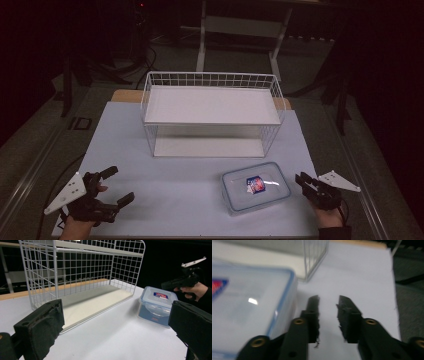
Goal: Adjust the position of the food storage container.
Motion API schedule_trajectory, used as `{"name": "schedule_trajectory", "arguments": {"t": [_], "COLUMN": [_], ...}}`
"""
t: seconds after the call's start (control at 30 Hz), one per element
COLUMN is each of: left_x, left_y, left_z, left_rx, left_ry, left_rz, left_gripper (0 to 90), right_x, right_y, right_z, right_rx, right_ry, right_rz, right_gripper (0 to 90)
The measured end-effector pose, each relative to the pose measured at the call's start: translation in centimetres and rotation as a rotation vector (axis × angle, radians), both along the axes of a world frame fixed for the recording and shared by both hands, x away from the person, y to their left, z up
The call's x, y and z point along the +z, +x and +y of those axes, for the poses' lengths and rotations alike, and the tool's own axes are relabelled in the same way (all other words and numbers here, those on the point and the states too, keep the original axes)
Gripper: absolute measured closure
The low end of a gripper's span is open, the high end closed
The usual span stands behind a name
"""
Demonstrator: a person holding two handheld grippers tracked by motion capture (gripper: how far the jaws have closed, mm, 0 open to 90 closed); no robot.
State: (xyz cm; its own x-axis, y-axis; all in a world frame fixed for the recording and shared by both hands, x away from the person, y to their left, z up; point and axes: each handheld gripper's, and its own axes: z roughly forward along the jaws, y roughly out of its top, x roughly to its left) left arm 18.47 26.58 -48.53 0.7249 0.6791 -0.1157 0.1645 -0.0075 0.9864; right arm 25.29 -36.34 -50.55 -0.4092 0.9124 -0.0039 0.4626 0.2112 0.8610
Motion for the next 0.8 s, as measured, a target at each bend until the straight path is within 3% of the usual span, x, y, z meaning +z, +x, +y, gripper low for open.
{"name": "schedule_trajectory", "arguments": {"t": [0.1,0.13,0.43,0.5,0.7,0.8], "left_x": [0.0,0.0,0.0,0.0,0.0,0.1], "left_y": [0.0,0.0,0.0,0.0,0.0,-0.1], "left_z": [0.0,0.1,0.0,0.0,0.0,0.0], "left_rx": [-0.001,0.003,0.001,0.001,-0.001,-0.006], "left_ry": [0.000,-0.001,0.005,0.005,0.004,0.003], "left_rz": [0.001,-0.002,-0.003,-0.005,-0.004,-0.005], "left_gripper": [0.0,0.0,0.0,0.0,0.0,0.0], "right_x": [-0.7,-1.4,-1.6,-1.6,-1.6,-1.7], "right_y": [0.0,-0.1,-0.2,-0.3,-0.4,-0.7], "right_z": [-0.1,0.0,1.4,1.8,2.2,3.4], "right_rx": [0.014,0.048,0.149,0.149,0.161,0.208], "right_ry": [-0.017,-0.028,-0.023,-0.050,-0.035,-0.022], "right_rz": [0.032,0.065,0.096,0.096,0.114,0.124], "right_gripper": [80.5,89.2,89.9,89.9,90.0,89.9]}}
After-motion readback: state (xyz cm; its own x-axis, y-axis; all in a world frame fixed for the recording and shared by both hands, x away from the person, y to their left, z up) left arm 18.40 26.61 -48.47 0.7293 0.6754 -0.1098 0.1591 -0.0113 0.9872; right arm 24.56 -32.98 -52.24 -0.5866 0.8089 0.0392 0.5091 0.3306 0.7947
